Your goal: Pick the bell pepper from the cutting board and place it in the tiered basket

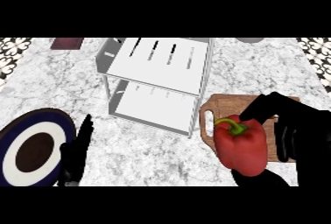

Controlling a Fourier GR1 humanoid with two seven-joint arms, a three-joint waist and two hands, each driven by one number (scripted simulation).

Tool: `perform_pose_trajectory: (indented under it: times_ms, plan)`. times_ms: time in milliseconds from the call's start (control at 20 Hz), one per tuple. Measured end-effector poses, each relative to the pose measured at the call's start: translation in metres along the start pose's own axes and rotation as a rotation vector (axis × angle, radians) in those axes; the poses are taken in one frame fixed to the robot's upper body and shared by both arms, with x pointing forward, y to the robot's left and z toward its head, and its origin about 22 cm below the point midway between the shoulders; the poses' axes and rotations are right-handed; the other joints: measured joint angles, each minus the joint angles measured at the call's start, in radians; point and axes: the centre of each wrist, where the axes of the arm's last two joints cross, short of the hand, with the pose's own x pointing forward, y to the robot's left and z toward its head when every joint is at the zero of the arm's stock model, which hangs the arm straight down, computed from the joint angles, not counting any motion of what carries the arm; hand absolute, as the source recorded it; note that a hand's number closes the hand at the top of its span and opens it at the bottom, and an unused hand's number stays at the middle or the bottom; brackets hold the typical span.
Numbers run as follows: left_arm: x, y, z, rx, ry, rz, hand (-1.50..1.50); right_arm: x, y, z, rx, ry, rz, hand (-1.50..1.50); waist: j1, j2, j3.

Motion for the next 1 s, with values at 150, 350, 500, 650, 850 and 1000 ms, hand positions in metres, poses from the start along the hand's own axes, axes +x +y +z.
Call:
perform_pose_trajectory:
  times_ms: [150, 350, 500, 650, 850, 1000]
  plan:
    - [-0.001, -0.004, -0.001, -0.001, -0.002, -0.004, 0.0, 0.014, -0.008, -0.01, -0.016, -0.034, -0.03, 1.5, 0.003, 0.0, 0.0]
    - [0.003, -0.003, -0.003, 0.002, 0.003, -0.004, 0.0, 0.031, -0.013, -0.033, -0.016, -0.04, -0.055, 1.5, 0.007, 0.001, 0.0]
    - [0.005, -0.004, -0.005, -0.005, 0.003, -0.004, 0.0, 0.04, -0.01, -0.056, -0.004, -0.014, -0.047, 1.5, 0.009, 0.003, 0.0]
    - [0.007, -0.004, -0.005, -0.009, 0.006, -0.009, 0.0, 0.048, -0.008, -0.078, 0.012, 0.005, -0.043, 1.5, 0.01, 0.004, -0.001]
    - [0.01, -0.005, -0.004, -0.002, 0.003, -0.007, 0.0, 0.058, 0.002, -0.108, 0.061, 0.018, -0.031, 1.5, 0.012, 0.005, -0.001]
    - [0.006, -0.006, -0.004, -0.005, 0.0, -0.01, 0.0, 0.066, 0.02, -0.12, 0.103, 0.017, -0.008, 1.5, 0.013, 0.006, -0.001]
